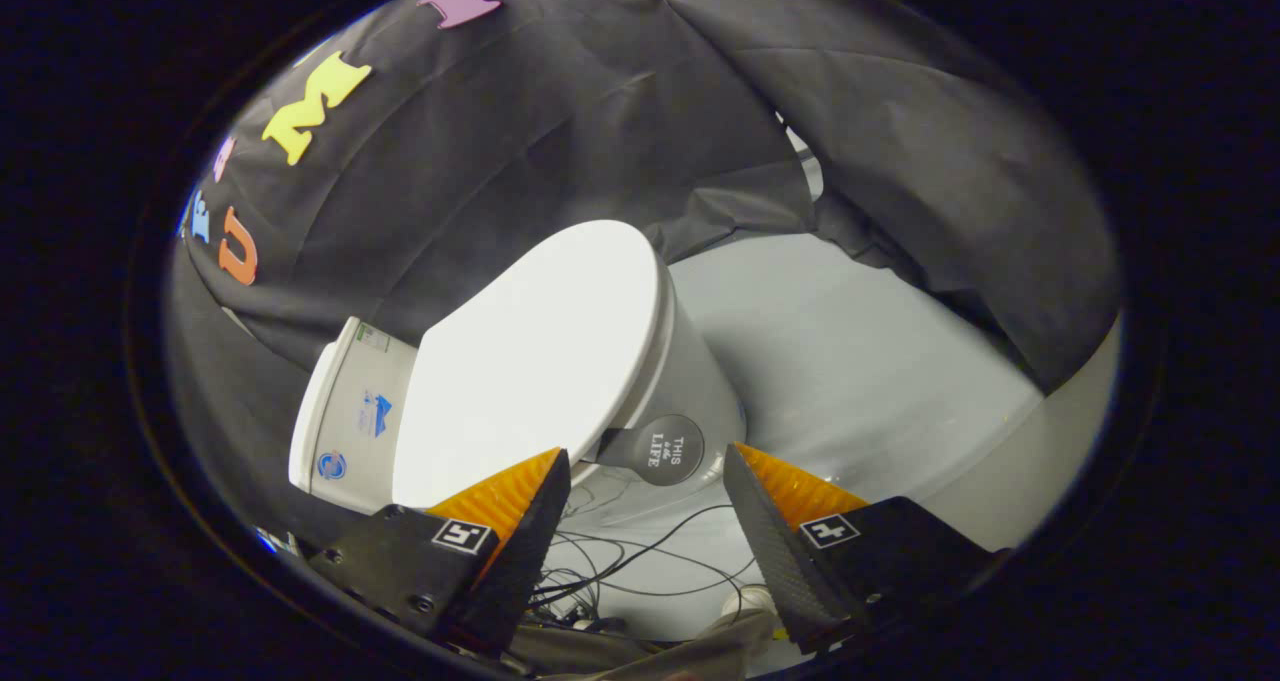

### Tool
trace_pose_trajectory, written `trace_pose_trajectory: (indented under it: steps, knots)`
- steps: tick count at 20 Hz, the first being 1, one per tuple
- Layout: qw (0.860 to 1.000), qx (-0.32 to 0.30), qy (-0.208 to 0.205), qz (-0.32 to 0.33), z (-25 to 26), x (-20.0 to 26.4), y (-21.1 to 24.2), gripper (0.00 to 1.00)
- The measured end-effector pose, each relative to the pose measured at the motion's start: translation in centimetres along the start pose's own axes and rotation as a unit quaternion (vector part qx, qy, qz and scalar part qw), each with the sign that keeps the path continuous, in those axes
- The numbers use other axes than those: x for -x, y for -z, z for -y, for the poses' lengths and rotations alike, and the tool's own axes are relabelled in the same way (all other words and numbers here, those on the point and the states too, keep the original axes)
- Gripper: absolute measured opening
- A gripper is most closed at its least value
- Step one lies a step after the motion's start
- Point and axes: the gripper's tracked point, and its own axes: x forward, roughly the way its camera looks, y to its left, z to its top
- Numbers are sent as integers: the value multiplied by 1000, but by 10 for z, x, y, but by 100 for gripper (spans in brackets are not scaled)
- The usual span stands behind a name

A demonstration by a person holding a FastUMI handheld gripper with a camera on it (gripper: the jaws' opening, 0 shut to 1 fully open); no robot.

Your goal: Open the toilet lid.

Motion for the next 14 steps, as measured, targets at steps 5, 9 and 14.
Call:
trace_pose_trajectory:
  steps: [5, 9, 14]
  knots:
    - [998, -44, -21, -29, 8, -16, 6, 94]
    - [994, -95, -54, -31, 12, -21, 6, 83]
    - [978, -171, -113, -29, 9, -26, 3, 70]
